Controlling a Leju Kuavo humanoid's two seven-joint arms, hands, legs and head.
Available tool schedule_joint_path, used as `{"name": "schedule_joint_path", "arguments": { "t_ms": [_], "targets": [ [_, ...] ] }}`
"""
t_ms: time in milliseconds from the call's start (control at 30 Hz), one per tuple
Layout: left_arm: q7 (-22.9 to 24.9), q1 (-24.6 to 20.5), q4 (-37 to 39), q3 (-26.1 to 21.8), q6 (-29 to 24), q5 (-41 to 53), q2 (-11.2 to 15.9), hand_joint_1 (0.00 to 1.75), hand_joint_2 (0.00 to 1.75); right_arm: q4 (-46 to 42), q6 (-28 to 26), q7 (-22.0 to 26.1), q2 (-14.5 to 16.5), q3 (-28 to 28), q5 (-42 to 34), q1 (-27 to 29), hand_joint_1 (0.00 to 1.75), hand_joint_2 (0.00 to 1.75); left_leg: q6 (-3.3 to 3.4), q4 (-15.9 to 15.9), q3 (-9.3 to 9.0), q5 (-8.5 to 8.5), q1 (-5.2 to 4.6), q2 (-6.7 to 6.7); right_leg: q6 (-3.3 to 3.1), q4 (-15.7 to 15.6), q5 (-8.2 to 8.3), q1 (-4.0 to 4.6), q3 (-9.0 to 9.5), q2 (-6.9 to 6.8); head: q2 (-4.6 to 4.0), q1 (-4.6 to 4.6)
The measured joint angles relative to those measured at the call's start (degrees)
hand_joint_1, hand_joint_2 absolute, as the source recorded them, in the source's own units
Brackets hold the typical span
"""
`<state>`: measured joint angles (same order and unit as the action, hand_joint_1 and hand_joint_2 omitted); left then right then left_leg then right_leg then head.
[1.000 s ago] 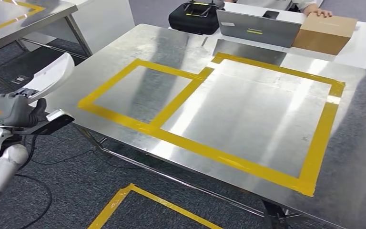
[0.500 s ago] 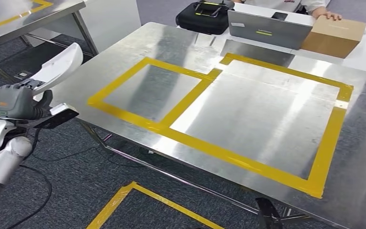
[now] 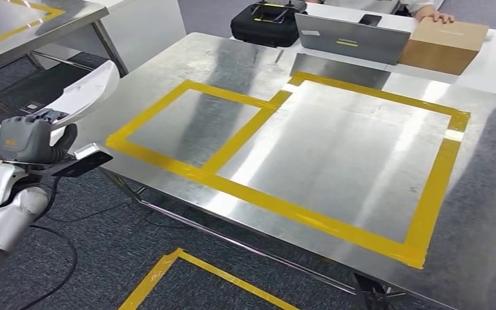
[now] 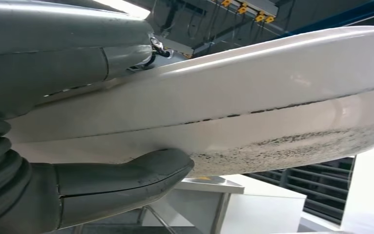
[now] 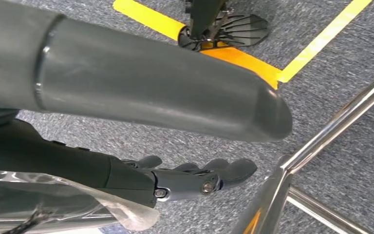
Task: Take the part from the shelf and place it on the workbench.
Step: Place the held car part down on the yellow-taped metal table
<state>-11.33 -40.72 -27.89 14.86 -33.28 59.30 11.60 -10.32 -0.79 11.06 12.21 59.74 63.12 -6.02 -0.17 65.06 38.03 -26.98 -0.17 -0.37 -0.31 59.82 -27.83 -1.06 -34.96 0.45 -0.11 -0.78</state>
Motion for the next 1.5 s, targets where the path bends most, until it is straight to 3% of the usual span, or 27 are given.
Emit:
{"name": "schedule_joint_path", "arguments": {
  "t_ms": [67,200,267,333,367,400,500,667,733,800,867,900,933,967,1033,1067,1100,1233,1300,1400,1433,1467,1500],
  "targets": [
    [0.0,-0.1,0.0,0.1,0.0,-0.2,0.1,1.75,1.75,0.0,0.0,0.1,0.0,0.0,0.0,0.0,0.00,0.00,0.60,-5.3,-2.45,1.31,-0.46,0.05,0.36,0.0,-0.03,0.00,-0.12,0.03,0.00,0.00],
    [-0.2,-0.2,0.0,0.2,0.0,-0.5,0.1,1.75,1.75,0.1,0.0,0.1,0.0,0.0,0.0,0.1,0.00,0.00,1.20,-7.3,-3.22,1.15,-0.40,0.05,1.44,0.3,-0.63,0.04,-0.69,-0.15,0.01,0.10],
    [-0.3,-0.3,0.0,0.2,0.0,-0.6,0.0,1.75,1.75,0.1,-0.1,0.2,0.0,0.0,0.0,0.0,0.00,0.00,1.55,-8.1,-3.76,1.42,-0.17,0.10,1.65,4.6,-3.15,0.16,-2.86,-0.17,0.01,0.29],
    [-0.3,-0.2,0.0,0.2,0.0,-0.6,-0.1,1.75,1.75,0.1,-0.1,0.2,0.0,0.0,0.0,0.1,0.00,0.00,1.80,-8.2,-3.84,1.33,-0.26,0.09,1.80,11.7,-6.01,0.24,-6.49,-0.15,0.01,0.41],
    [-0.3,-0.1,0.0,0.3,0.0,-0.6,-0.2,1.75,1.75,0.1,-0.1,0.2,0.0,0.0,0.0,0.1,0.00,0.00,1.87,-8.1,-3.90,1.23,-0.29,0.08,1.93,14.1,-6.37,0.23,-7.89,-0.16,0.01,0.40],
    [-0.3,0.0,0.0,0.3,0.0,-0.6,-0.2,1.75,1.75,0.1,-0.1,0.2,0.0,0.0,0.0,0.2,0.00,0.00,1.89,-8.1,-4.02,1.08,-0.27,0.05,2.07,14.5,-5.64,0.21,-8.39,-0.19,0.01,0.41],
    [-0.3,0.2,0.0,0.4,0.0,-0.6,-0.2,1.75,1.75,0.1,-0.1,0.2,0.0,0.0,0.0,0.2,0.00,0.00,1.80,-8.0,-4.38,0.75,-0.18,-0.04,2.26,11.4,-2.52,0.12,-7.36,-0.28,0.01,0.43],
    [-0.3,0.2,0.0,0.4,0.0,-0.6,-0.2,1.75,1.75,0.1,-0.1,0.2,0.0,0.0,0.0,0.2,0.00,0.00,1.78,-8.0,-4.43,0.69,-0.16,-0.05,2.27,10.7,-2.02,0.11,-6.99,-0.30,0.01,0.42],
    [-0.3,0.2,0.0,0.4,0.0,-0.6,-0.3,1.75,1.75,0.1,-0.2,0.2,0.0,0.0,0.0,0.2,0.00,0.00,1.46,-7.7,-4.69,0.20,-0.09,-0.10,2.36,5.7,0.10,0.02,-4.65,-0.33,0.01,0.43],
    [-0.3,0.2,0.0,0.6,-0.1,-0.6,-0.2,1.75,1.75,0.1,-0.2,0.2,0.0,0.0,0.0,0.2,0.00,0.00,0.62,-6.4,-4.49,-0.87,-0.15,-0.14,1.53,0.5,1.08,-0.01,-1.56,-0.20,0.01,0.35],
    [-0.3,0.4,0.1,0.7,0.0,-0.7,-0.1,1.75,1.75,0.2,-0.2,0.2,0.0,0.0,0.0,0.3,0.00,0.00,-0.47,2.4,0.09,-4.19,-0.02,-0.10,0.09,-0.5,-0.22,-0.05,0.29,-0.03,0.01,0.15],
    [-0.3,0.5,0.1,0.8,0.0,-0.7,0.0,1.75,1.75,0.2,-0.2,0.2,0.0,0.0,0.0,0.3,0.00,0.00,-0.85,6.9,2.66,-5.43,0.14,-0.06,-0.30,-0.6,-0.63,-0.15,1.00,-0.02,0.01,0.04],
    [-0.3,0.5,0.1,0.9,0.0,-0.7,0.0,1.75,1.75,0.2,-0.2,0.2,0.0,0.0,0.0,0.3,0.00,0.00,-0.94,10.0,4.81,-5.57,0.26,-0.05,-0.38,-0.6,-1.05,-0.13,1.52,0.00,0.01,0.04],
    [-0.3,0.5,0.1,1.0,0.1,-0.7,0.0,1.75,1.75,0.2,-0.2,0.2,0.0,0.0,0.0,0.3,0.00,0.00,-0.80,8.8,4.80,-3.83,0.28,-0.05,-0.33,-0.6,-1.38,-0.13,1.98,0.03,0.01,0.04],
    [-0.3,0.5,0.1,1.0,0.1,-0.7,0.1,1.75,1.75,0.2,-0.2,0.2,0.0,0.0,0.0,0.3,0.00,0.00,-0.23,1.9,2.24,1.05,0.12,-0.04,-0.13,-0.7,-2.13,-0.17,3.07,0.09,0.01,0.08],
    [-0.3,0.4,0.1,1.1,0.1,-0.7,0.1,1.75,1.75,0.2,-0.2,0.2,0.0,0.0,0.0,0.3,0.00,0.00,0.13,-1.4,0.83,2.70,-0.14,0.00,0.08,-0.8,-2.44,-0.16,3.47,0.12,0.01,0.04],
    [-0.3,0.3,0.1,1.1,0.2,-0.7,0.2,1.75,1.75,0.2,-0.2,0.2,0.0,0.0,0.0,0.3,0.00,0.00,0.51,-3.8,-0.27,3.43,-0.41,0.04,0.37,-1.0,-2.62,-0.22,3.68,0.12,0.02,-0.01],
    [-0.1,0.0,0.1,1.2,0.2,-0.6,0.3,1.75,1.75,0.3,-0.1,0.2,0.0,0.0,0.0,0.3,0.00,0.00,1.72,-7.6,-2.39,2.26,-0.80,0.18,1.53,-1.2,-2.71,-0.15,3.85,-0.26,0.03,-0.18],
    [0.2,-0.1,0.1,1.2,0.0,-0.3,0.3,1.75,1.75,0.3,-0.1,0.2,0.0,-0.1,0.0,0.1,0.00,0.00,1.95,-8.7,-3.53,2.23,-0.53,0.19,1.58,1.8,-4.31,-0.02,2.18,-0.35,0.03,-0.08],
    [0.6,0.3,0.1,1.3,-0.4,0.3,0.1,1.75,1.75,0.2,-0.1,0.2,0.0,-0.1,-0.1,0.2,0.00,0.00,2.35,-8.8,-4.07,1.71,-0.53,0.12,1.74,11.9,-7.37,0.12,-4.46,-0.26,0.03,-0.02],
    [0.7,0.6,0.2,1.4,-0.4,0.5,0.1,1.75,1.75,0.2,-0.1,0.2,0.0,-0.1,-0.1,0.3,0.00,0.00,2.39,-8.7,-4.24,1.42,-0.52,0.05,1.92,13.5,-7.15,0.13,-6.20,-0.27,0.03,-0.02],
    [0.8,0.8,0.2,1.5,-0.4,0.6,0.0,1.75,1.75,0.2,-0.2,0.2,0.0,-0.1,-0.2,0.4,0.00,0.00,2.34,-8.5,-4.52,1.07,-0.47,-0.02,2.09,13.1,-5.76,0.09,-6.94,-0.29,0.03,-0.01],
    [0.9,1.0,0.3,1.6,-0.3,0.8,0.0,1.75,1.75,0.2,-0.1,0.3,0.0,0.0,-0.2,0.4,0.00,0.00,2.18,-8.4,-4.91,0.64,-0.38,-0.08,2.24,10.6,-3.31,0.03,-6.53,-0.34,0.03,0.00]
  ]
}}
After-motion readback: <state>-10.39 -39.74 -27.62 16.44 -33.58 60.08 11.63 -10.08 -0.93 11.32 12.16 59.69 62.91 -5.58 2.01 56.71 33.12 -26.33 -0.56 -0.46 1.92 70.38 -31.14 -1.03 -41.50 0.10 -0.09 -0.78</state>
